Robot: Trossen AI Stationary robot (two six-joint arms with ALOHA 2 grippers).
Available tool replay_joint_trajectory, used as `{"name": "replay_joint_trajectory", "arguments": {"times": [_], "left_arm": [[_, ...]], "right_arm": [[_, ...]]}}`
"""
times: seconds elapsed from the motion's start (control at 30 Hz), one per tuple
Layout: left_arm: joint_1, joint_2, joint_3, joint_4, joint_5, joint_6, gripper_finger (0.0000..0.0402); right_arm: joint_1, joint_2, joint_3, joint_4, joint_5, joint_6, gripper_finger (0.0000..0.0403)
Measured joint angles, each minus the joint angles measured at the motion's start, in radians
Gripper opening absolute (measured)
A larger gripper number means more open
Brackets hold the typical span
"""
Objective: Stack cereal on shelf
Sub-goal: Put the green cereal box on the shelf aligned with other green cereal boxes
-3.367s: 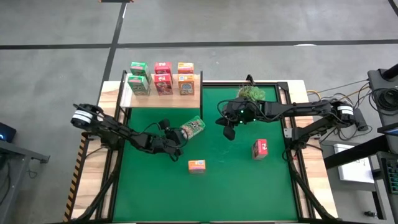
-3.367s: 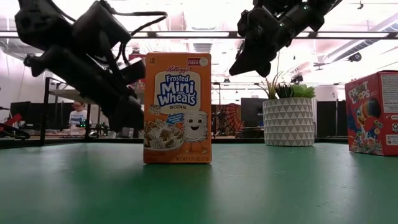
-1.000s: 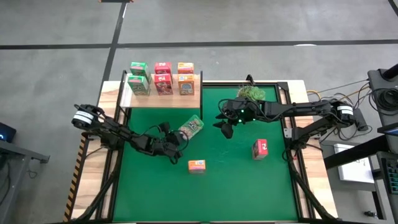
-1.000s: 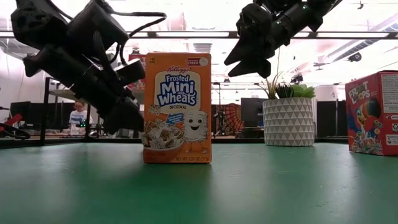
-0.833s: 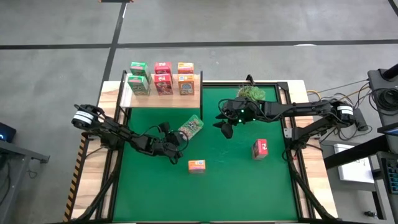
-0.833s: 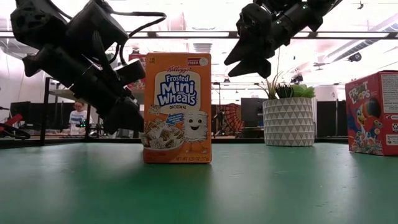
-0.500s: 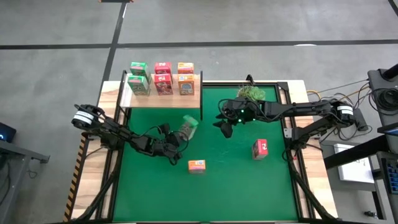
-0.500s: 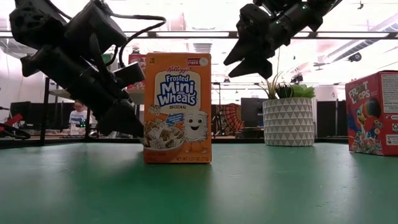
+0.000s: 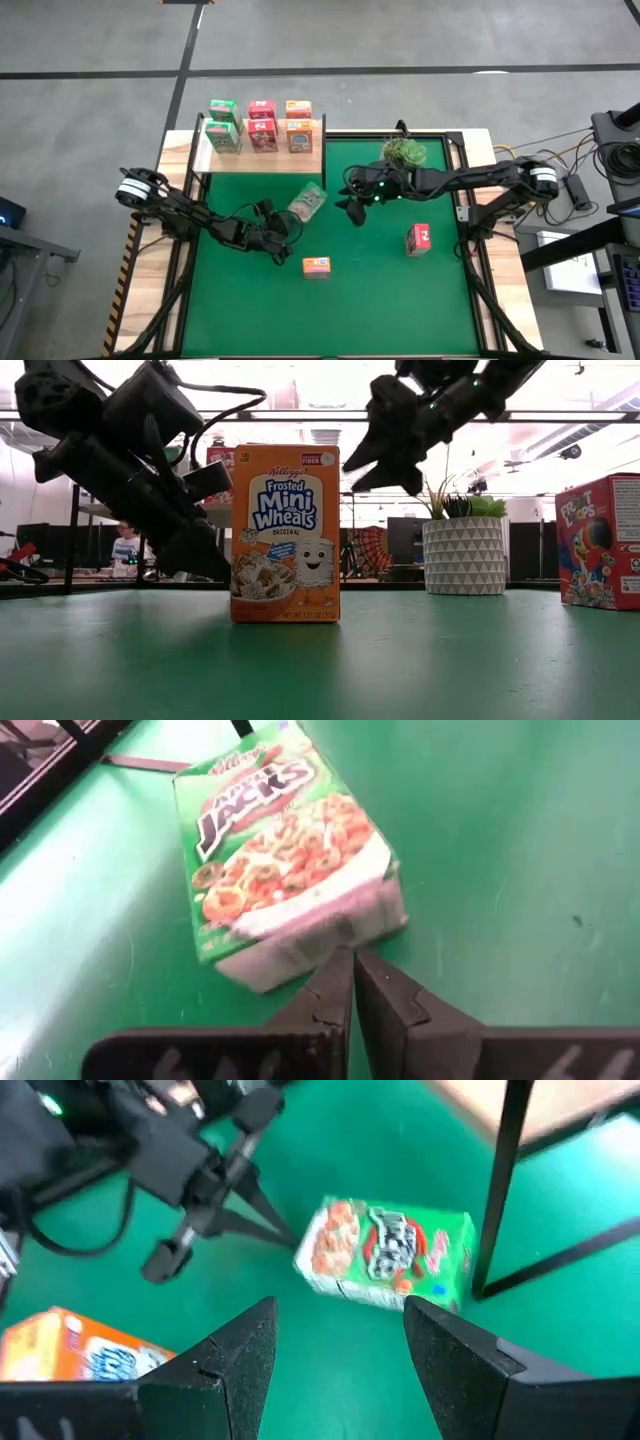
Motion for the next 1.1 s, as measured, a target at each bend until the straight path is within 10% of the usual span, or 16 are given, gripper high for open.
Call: {"name": "replay_joint_trajectory", "arguments": {"times": [1.1], "left_arm": [[0.005,-0.015,0.001,0.115,-0.109,0.222,0.0]], "right_arm": [[-0.002,0.042,0.182,-0.179,0.002,-0.124,0.0207]]}}
